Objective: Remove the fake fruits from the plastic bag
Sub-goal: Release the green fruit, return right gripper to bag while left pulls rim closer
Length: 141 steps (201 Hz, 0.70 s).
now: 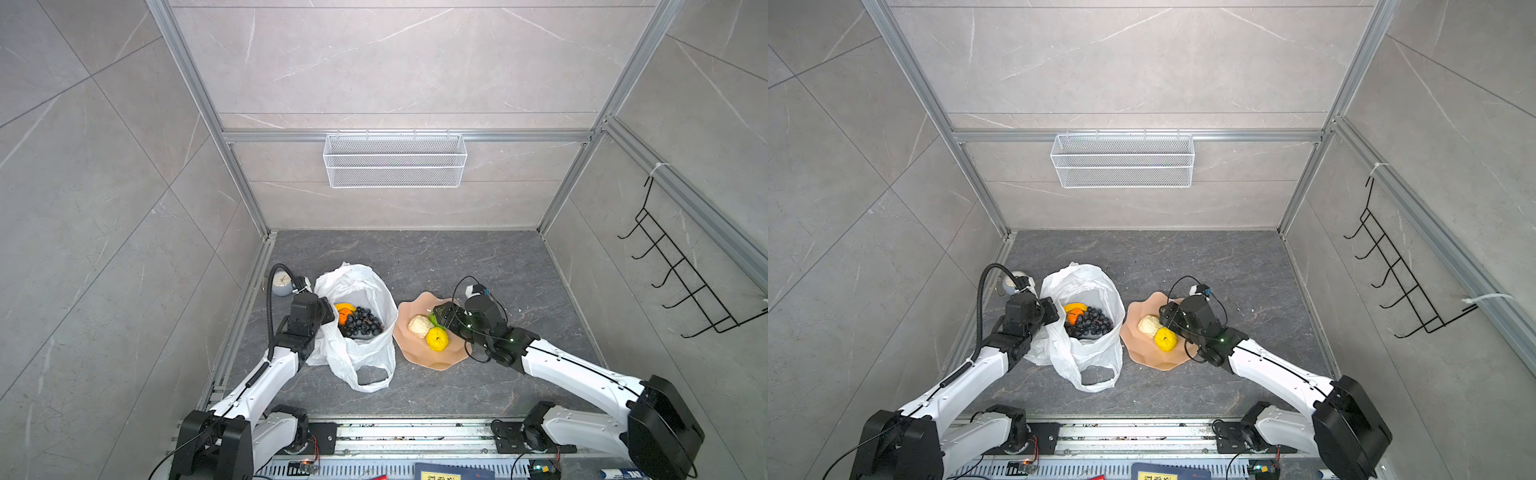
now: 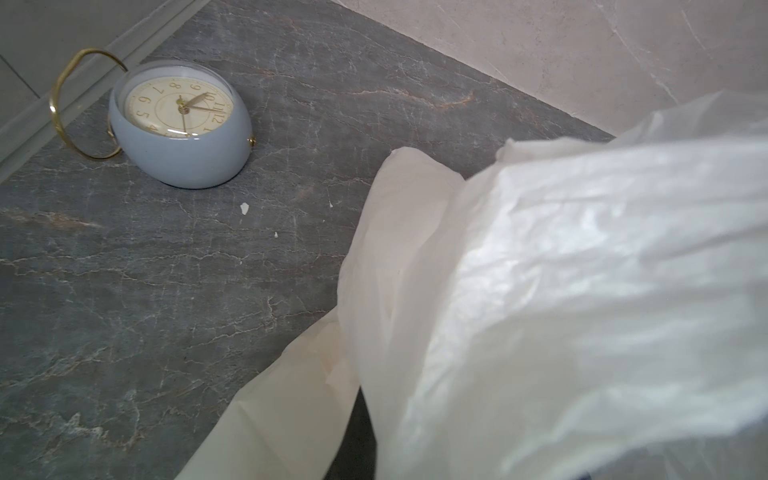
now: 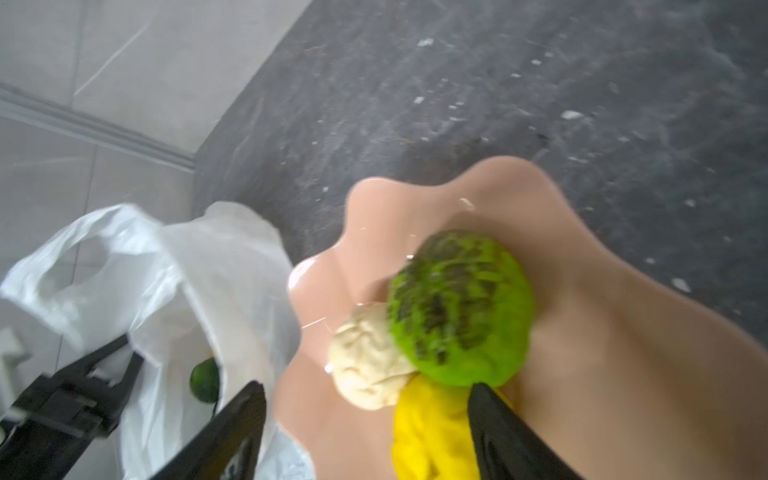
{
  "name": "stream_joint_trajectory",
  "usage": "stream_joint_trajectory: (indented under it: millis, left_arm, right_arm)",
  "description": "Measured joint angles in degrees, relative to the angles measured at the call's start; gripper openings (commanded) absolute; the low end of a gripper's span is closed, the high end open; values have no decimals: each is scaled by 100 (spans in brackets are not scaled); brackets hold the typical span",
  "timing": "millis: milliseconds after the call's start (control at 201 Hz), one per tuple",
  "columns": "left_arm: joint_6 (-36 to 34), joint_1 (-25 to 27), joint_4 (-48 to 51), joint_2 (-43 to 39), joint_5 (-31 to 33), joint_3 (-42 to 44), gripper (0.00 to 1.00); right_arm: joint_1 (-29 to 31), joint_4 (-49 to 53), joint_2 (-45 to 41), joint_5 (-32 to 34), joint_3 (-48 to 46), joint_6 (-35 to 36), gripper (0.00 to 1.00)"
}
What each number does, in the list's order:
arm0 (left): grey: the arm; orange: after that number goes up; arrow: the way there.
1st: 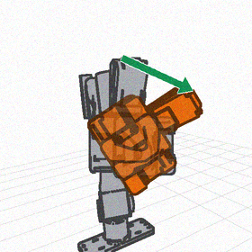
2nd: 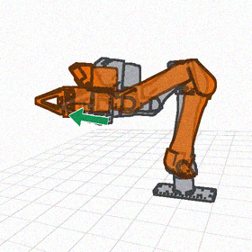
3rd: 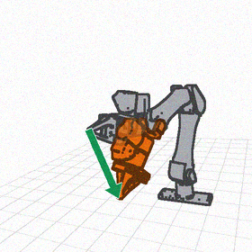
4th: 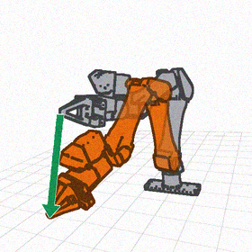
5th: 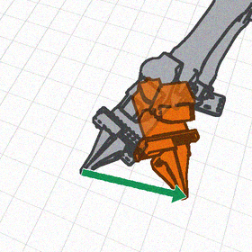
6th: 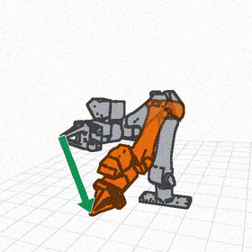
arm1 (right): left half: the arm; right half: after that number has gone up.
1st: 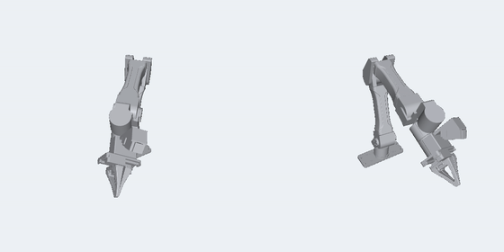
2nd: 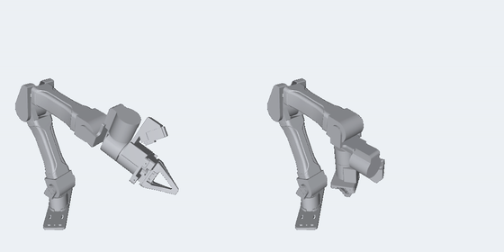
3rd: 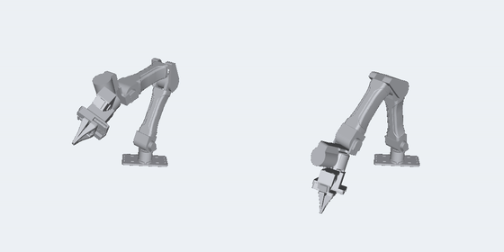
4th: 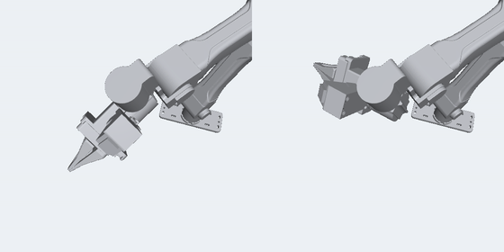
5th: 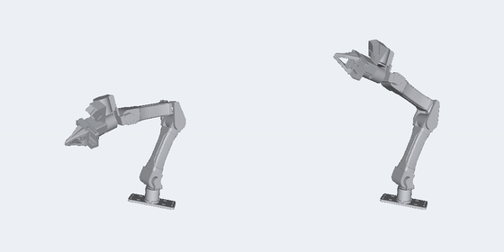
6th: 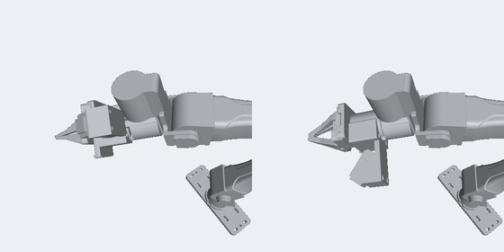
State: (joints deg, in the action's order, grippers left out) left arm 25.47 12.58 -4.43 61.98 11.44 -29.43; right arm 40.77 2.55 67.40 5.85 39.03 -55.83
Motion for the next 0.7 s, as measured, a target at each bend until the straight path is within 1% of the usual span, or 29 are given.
stream_joint_trajectory:
  millis: [75,119,174,224,244,319,408,478,563,662,702]
  left_arm:
    - [-4,2,7,35,-105,-2,1]
    - [-7,2,26,52,-118,-2,13]
    - [-2,2,131,57,-111,-28,24]
    - [63,2,280,52,-101,-70,40]
    - [70,2,352,42,-63,-87,45]
    - [286,2,798,-52,63,-199,57]
    - [542,2,1596,-286,282,-487,71]
    - [721,2,2173,-494,417,-811,76]
    - [881,2,2695,-669,433,-1193,80]
    - [997,4,3110,-699,243,-1451,84]
    - [1021,28,3259,-667,149,-1471,87]
  right_arm:
    - [557,236,140,269,590,343,73]
    - [837,330,365,367,1001,509,72]
    - [1104,354,804,389,1550,763,70]
    - [1255,372,1252,378,2033,927,68]
    - [1300,376,1449,348,2208,1014,68]
    - [1388,393,2085,286,2699,1202,67]
    - [1438,448,2618,175,2962,1386,66]
    - [1471,468,2977,22,3106,1497,66]
    - [1517,485,3274,-98,3215,1565,65]
    - [1604,496,3534,-192,3342,1604,65]
    - [1650,490,3617,-227,3383,1602,65]
